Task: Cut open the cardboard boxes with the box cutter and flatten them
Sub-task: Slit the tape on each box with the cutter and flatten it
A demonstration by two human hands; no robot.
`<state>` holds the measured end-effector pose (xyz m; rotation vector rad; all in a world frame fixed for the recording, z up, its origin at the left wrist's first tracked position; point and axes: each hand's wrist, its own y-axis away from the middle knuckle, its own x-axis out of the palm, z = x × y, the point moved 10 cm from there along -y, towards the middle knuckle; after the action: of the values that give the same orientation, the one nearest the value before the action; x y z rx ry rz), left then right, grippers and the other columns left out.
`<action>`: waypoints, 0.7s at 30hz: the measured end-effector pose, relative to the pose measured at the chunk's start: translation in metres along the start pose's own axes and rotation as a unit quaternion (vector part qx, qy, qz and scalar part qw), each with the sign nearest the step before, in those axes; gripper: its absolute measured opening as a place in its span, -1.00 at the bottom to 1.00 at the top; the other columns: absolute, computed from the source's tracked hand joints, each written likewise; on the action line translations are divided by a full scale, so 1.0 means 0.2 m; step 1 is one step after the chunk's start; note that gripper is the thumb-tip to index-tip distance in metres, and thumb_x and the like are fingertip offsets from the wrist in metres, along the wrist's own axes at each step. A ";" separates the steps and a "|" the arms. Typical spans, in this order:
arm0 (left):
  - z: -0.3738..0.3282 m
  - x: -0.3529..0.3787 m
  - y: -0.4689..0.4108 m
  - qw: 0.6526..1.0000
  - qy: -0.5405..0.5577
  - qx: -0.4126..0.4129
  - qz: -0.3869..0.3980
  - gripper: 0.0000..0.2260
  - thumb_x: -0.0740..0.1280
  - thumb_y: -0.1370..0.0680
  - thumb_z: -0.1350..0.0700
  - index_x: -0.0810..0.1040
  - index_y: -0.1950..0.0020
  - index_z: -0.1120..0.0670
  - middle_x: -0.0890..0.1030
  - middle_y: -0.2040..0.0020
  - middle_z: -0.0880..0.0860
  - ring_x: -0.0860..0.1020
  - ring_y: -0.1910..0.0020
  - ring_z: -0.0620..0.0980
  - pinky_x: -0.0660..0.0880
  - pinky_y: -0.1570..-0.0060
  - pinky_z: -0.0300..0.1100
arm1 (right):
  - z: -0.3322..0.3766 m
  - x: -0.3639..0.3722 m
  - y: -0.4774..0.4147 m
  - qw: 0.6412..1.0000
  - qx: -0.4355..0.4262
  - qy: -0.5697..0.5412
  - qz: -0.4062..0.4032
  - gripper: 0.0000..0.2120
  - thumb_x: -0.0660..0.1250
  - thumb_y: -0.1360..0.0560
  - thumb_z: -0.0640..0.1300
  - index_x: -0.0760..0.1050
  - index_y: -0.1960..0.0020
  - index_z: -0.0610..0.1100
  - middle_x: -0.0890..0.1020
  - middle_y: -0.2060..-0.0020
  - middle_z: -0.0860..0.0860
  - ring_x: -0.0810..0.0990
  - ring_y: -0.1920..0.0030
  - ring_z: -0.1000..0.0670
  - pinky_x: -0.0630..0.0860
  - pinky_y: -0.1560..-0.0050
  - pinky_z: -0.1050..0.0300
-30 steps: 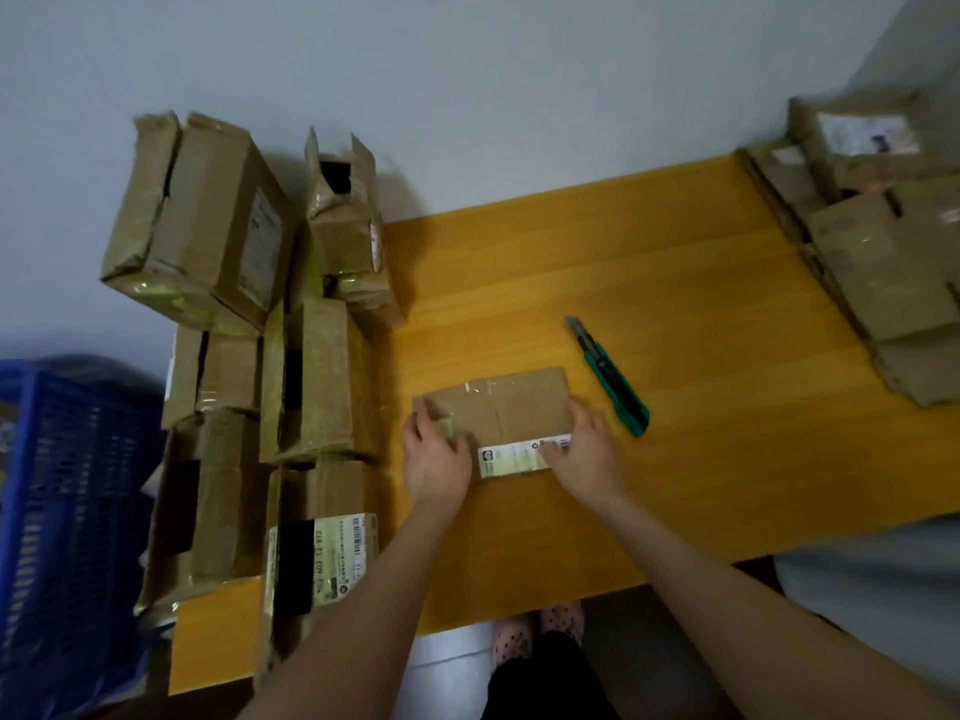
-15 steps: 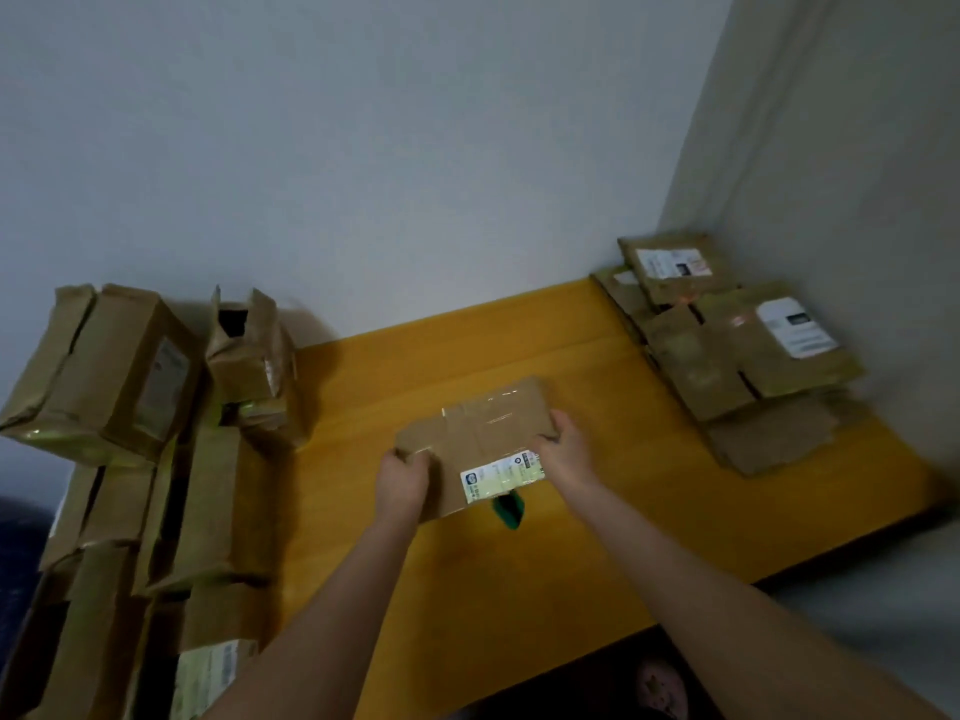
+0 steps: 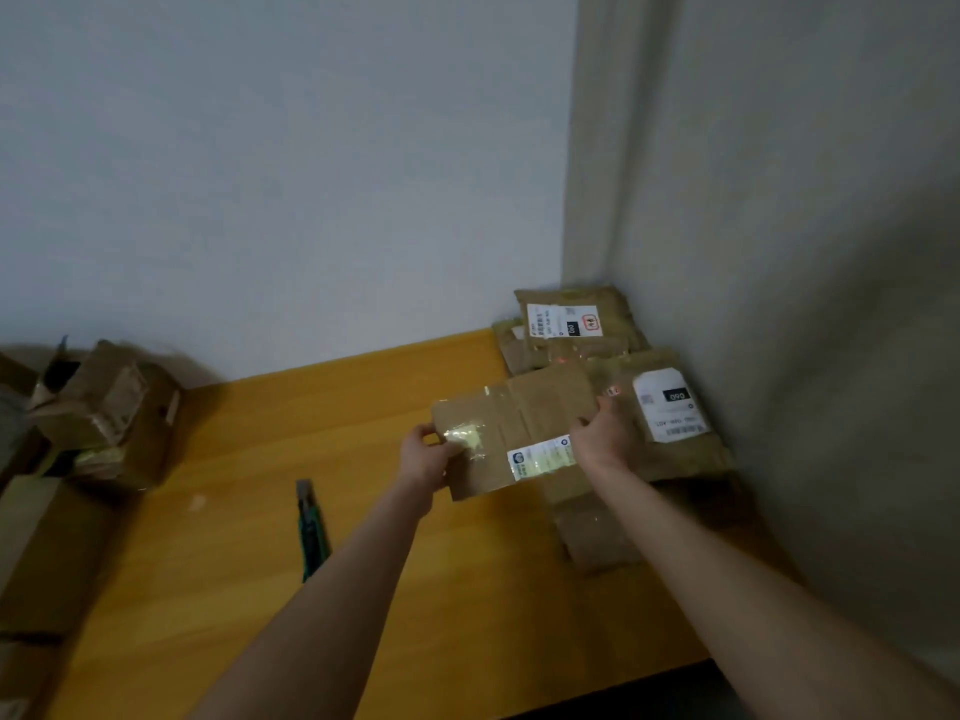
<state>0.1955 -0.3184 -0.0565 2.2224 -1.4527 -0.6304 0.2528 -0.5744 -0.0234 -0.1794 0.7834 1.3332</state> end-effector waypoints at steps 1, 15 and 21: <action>-0.02 0.08 0.01 1.000 0.004 -0.001 -0.002 -0.69 0.35 -0.52 0.36 0.39 -0.19 0.11 0.57 0.00 0.17 0.54 0.12 0.08 0.54 0.18 -0.05 | -0.01 -0.07 -0.05 0.999 -0.004 0.027 -0.016 -0.64 0.26 -0.57 -0.16 0.33 -0.35 -0.11 0.55 -0.14 -0.10 0.55 0.00 -0.06 0.55 0.12 0.09; -0.20 1.02 -0.22 0.998 -0.062 0.008 0.021 -0.61 0.38 -0.51 0.26 0.43 -0.30 0.03 0.55 -0.23 0.13 0.51 -0.18 0.16 0.53 -0.18 0.12 | -0.13 -0.29 -0.30 0.960 -0.097 0.261 -0.026 -0.44 0.30 -0.52 -0.05 0.19 -0.46 -0.01 0.18 -0.43 -0.10 0.17 -0.44 -0.14 0.32 -0.37 -0.04; -0.27 0.86 -0.10 0.958 -0.271 0.095 0.024 -0.51 0.27 -0.57 0.27 0.26 -0.50 0.16 0.38 -0.42 0.16 0.39 -0.37 0.17 0.40 -0.25 -0.04 | -0.07 -0.17 -0.27 0.955 -0.112 0.275 0.005 -0.50 0.29 -0.52 -0.06 0.24 -0.42 -0.04 0.16 -0.44 -0.12 0.14 -0.45 -0.15 0.27 -0.38 -0.06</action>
<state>0.3015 -0.4660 -0.0495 2.2500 -1.8874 -1.1986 0.2960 -0.6237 -0.0310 -0.7520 1.0933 1.3974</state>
